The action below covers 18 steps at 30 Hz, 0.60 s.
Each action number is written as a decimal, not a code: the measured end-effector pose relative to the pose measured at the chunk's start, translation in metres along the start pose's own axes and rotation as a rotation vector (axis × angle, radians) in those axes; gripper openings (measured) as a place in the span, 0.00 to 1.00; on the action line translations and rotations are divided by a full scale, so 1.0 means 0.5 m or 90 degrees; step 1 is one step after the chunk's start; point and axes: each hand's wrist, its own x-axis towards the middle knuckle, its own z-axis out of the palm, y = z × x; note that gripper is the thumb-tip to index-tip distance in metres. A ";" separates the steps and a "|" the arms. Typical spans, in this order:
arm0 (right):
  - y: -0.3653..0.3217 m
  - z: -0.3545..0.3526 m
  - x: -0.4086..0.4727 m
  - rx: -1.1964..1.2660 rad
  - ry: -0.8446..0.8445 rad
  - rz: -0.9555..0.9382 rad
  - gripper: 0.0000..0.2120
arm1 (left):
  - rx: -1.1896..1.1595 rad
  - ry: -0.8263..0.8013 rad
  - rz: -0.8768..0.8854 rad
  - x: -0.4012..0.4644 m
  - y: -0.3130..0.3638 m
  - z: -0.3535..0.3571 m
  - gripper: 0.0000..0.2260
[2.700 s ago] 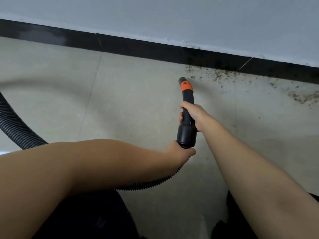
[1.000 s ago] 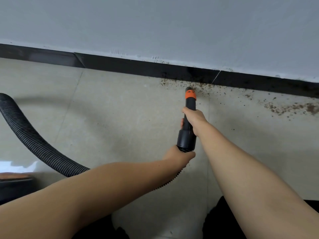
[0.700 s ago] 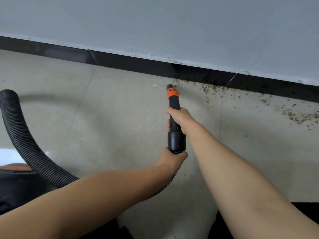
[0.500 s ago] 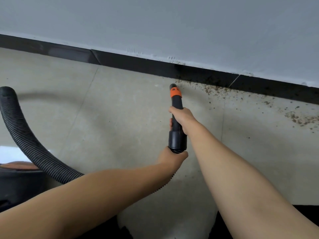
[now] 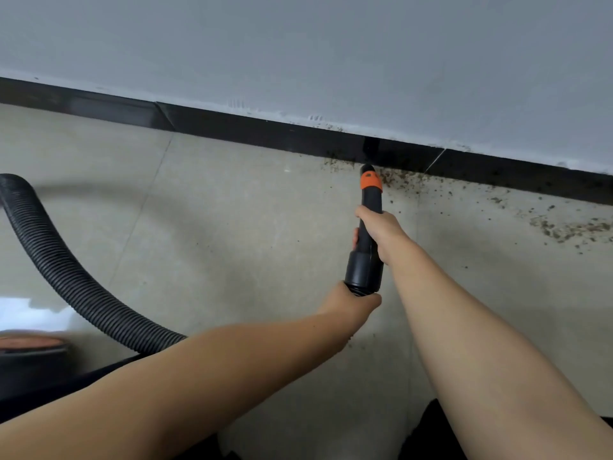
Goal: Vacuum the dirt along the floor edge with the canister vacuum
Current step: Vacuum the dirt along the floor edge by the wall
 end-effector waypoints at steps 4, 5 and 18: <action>-0.003 0.045 -0.002 -0.022 -0.041 0.002 0.06 | -0.022 0.023 -0.012 0.005 -0.008 -0.028 0.08; -0.001 0.054 -0.004 -0.029 -0.051 0.001 0.06 | -0.024 0.031 -0.016 0.004 -0.013 -0.032 0.09; -0.009 -0.038 0.017 0.004 0.015 0.002 0.06 | 0.046 -0.009 -0.026 0.020 0.024 0.028 0.13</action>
